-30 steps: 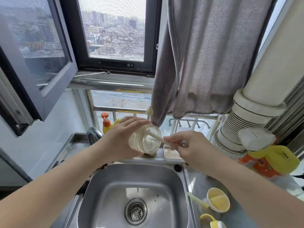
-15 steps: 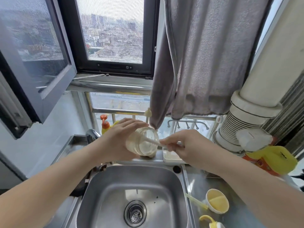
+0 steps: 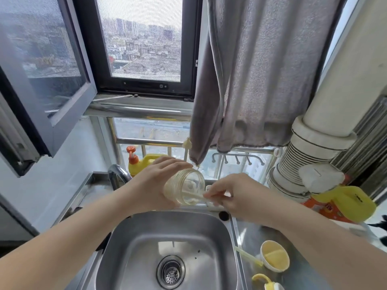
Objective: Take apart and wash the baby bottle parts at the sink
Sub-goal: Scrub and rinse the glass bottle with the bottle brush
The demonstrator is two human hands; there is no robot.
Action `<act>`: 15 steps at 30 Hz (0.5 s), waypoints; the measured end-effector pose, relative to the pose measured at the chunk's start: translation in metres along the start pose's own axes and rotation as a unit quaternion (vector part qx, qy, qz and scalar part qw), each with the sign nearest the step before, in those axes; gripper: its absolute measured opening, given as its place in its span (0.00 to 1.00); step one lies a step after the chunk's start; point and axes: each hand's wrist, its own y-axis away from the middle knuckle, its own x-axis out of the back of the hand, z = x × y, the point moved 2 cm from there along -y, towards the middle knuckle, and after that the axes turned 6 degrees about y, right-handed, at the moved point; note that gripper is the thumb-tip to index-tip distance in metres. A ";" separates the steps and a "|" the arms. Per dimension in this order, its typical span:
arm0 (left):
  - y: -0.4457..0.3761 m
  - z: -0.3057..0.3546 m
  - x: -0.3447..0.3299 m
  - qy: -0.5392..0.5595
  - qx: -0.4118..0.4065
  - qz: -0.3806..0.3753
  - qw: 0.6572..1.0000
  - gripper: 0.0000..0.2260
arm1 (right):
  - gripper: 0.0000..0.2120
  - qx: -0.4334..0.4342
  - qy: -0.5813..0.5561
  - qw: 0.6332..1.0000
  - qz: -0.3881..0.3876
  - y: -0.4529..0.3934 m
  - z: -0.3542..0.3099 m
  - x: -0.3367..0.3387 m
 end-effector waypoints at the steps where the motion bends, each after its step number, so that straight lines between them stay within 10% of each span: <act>1: 0.000 -0.001 0.001 -0.006 0.000 -0.001 1.000 0.36 | 0.08 -0.009 -0.002 1.000 0.021 0.000 0.003 0.004; 15: -0.003 0.001 -0.004 -0.025 0.001 -0.012 1.000 0.36 | 0.09 0.012 0.126 0.992 -0.025 -0.001 0.000 -0.015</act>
